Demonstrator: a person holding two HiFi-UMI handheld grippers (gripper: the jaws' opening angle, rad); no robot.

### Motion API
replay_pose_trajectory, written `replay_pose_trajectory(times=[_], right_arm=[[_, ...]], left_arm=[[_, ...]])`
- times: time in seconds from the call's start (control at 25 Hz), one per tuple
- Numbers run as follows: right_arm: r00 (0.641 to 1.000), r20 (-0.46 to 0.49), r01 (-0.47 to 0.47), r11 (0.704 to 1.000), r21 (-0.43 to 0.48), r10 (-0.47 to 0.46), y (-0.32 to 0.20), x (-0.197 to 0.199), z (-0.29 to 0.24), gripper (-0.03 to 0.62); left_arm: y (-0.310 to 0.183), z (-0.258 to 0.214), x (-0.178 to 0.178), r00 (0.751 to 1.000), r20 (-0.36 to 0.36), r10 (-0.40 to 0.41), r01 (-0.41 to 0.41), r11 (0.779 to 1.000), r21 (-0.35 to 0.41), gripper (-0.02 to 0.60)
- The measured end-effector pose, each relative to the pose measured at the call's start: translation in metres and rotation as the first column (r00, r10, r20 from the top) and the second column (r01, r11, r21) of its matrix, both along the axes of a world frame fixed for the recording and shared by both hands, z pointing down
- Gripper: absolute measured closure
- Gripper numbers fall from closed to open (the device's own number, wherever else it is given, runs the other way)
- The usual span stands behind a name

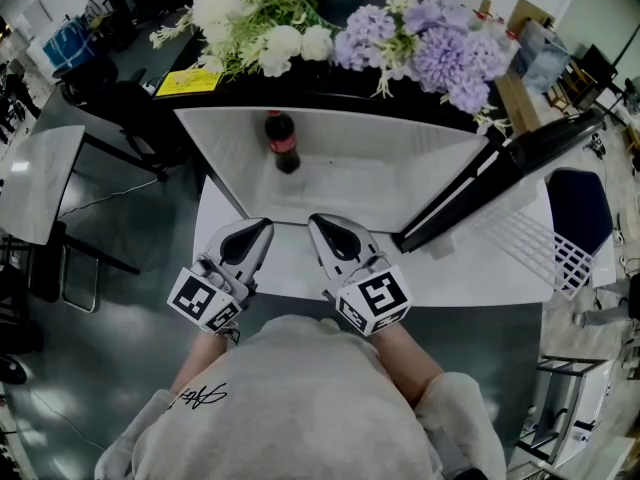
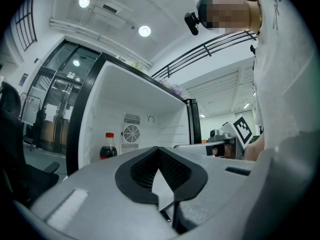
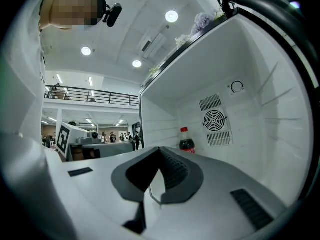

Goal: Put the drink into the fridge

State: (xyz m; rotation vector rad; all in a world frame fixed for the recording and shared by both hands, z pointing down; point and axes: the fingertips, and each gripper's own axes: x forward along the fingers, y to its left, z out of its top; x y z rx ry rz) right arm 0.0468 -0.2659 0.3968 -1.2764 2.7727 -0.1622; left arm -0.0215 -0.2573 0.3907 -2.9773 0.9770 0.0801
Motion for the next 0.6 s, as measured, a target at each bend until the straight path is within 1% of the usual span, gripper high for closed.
replay_pose_trajectory(times=[0.32, 0.6], right_arm=[[1.000, -0.001, -0.002, 1.000, -0.011, 0.002, -0.0003, 0.0016, 0.0038, 0.583], [1.000, -0.002, 0.010, 1.000, -0.017, -0.010, 0.0029, -0.0045, 0.0058, 0.583]], left_arm=[[0.0002, 0.0007, 0.0029, 1.000, 0.002, 0.007, -0.007, 1.000, 0.000, 0.578], [0.0021, 0.0006, 0.0017, 1.000, 0.006, 0.005, -0.005, 1.000, -0.002, 0.578]])
